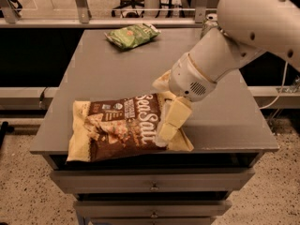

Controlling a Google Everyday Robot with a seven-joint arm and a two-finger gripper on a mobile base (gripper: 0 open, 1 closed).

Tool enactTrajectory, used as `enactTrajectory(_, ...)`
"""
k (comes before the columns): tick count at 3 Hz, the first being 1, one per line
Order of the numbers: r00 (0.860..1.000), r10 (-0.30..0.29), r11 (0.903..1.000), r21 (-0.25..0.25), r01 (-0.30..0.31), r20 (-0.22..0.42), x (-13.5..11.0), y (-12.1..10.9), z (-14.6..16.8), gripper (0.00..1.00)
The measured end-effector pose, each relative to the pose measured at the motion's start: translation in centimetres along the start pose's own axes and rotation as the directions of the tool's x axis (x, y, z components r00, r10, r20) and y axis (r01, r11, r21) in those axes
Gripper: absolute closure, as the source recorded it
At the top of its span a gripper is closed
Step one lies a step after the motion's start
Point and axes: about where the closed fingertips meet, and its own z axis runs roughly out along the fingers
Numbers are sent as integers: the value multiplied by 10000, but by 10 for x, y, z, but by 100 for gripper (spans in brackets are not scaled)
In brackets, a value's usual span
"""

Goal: Move brown chip bag near green jalapeno chip bag

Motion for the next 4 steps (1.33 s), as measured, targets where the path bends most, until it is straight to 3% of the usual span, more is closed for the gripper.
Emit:
enactTrajectory(1,9997,194,9995,-247,-190,143,0,2,19,9)
enactTrajectory(3,9985,495,9984,-302,-487,254,1,0,30,55)
enactTrajectory(4,9979,601,9982,-39,-600,235,5,-7,20,78)
